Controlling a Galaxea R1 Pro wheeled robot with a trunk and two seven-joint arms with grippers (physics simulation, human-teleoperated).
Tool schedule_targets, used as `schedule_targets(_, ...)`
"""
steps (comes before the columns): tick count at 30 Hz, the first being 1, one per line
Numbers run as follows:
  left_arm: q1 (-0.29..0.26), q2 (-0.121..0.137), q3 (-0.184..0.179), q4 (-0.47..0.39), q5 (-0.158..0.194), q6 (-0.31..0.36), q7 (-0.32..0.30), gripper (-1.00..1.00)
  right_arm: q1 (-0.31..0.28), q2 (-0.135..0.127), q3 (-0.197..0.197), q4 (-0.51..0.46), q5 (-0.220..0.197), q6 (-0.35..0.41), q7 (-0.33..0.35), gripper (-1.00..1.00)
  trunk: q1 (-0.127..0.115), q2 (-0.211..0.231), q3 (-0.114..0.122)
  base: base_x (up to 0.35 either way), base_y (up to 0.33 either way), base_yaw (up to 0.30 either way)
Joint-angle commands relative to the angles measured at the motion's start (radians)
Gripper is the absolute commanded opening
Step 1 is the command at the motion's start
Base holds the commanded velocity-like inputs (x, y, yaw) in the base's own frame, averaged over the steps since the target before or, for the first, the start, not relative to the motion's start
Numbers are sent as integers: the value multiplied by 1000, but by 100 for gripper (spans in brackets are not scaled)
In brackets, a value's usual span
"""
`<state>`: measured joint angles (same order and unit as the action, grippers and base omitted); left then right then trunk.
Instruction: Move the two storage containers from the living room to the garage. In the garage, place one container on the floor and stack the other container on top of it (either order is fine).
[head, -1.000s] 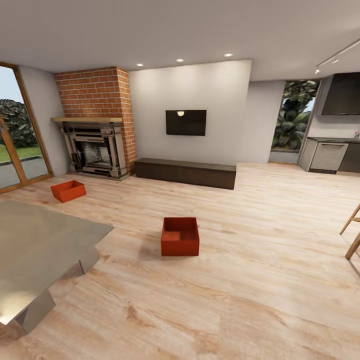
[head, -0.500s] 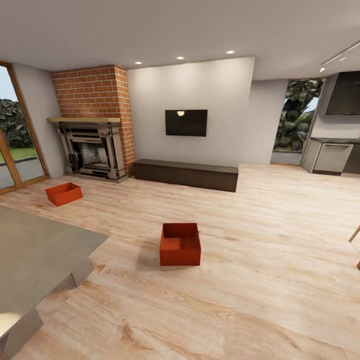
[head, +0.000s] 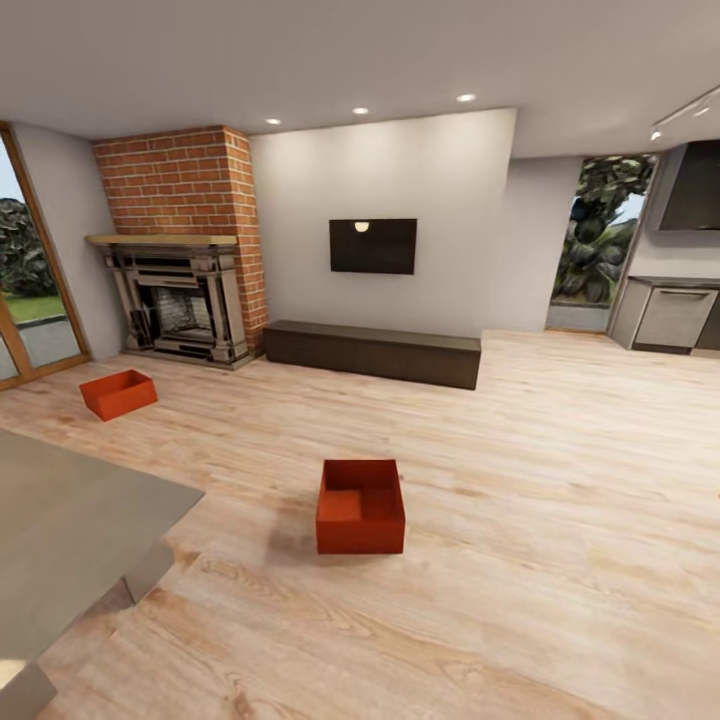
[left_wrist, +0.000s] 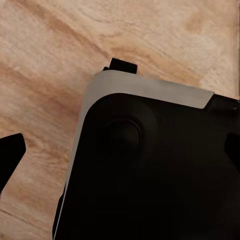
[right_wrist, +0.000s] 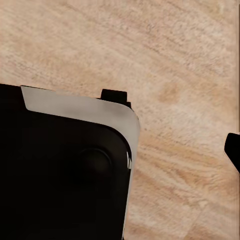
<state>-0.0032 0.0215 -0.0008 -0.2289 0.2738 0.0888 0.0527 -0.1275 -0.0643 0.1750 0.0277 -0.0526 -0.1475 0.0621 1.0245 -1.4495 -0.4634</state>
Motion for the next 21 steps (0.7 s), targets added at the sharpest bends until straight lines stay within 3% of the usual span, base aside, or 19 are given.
schedule_targets(1, 0, 0, 0, -3, 6, 6, 3, 100, -1, 0, 6, 3, -6, -6, 4, 100, 1, 0, -1, 324, 0, 0)
schedule_targets(21, 0, 0, 2, -3, 7, 1, 4, 100, -1, 0, 6, 3, -6, -6, 1, 100, 1, 0, -1, 324, 0, 0)
